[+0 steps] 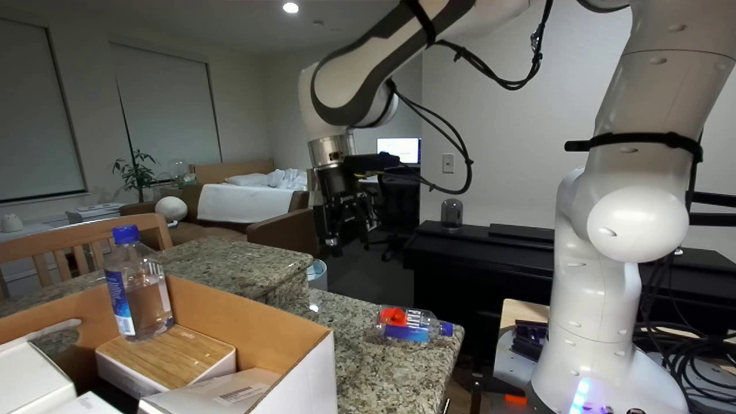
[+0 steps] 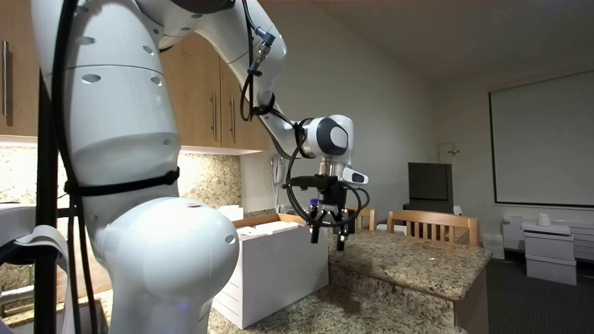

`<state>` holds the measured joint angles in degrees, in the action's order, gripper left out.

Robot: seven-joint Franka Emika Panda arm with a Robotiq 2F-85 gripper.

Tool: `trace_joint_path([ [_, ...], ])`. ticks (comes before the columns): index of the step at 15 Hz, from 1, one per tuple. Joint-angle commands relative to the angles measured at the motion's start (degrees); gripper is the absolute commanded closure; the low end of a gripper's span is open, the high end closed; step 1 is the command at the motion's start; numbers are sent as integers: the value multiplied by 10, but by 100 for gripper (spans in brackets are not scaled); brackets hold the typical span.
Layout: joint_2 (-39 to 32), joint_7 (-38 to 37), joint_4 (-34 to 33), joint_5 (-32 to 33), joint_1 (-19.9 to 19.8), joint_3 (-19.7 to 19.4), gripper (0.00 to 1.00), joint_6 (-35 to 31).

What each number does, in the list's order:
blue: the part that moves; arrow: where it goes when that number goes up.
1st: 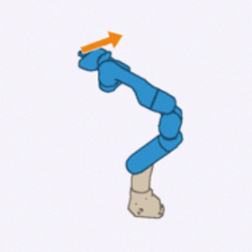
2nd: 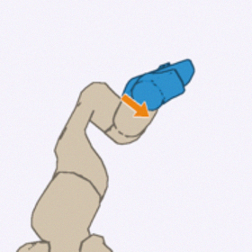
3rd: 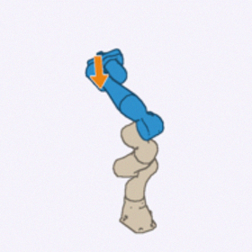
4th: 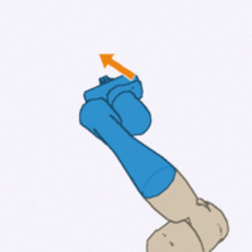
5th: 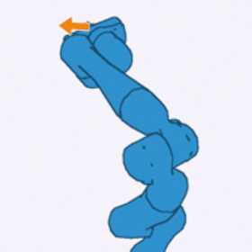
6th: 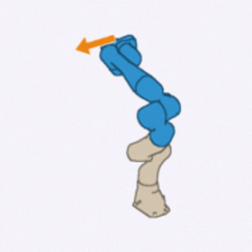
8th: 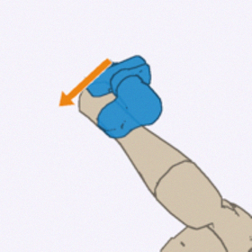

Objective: Pick up the bottle and put it on the counter

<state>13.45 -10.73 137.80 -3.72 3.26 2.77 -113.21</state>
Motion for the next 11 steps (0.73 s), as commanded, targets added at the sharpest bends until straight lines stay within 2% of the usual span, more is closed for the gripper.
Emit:
trace_joint_path([
  [1, -2, -8, -92, 7, 0, 13, 0, 159],
  [5, -7, -12, -161, 10, 0, 21, 0, 262],
  [6, 0, -1, -138, 1, -1, 18, 0, 228],
  [11, -3, -1, -156, 1, -1, 19, 0, 249],
])
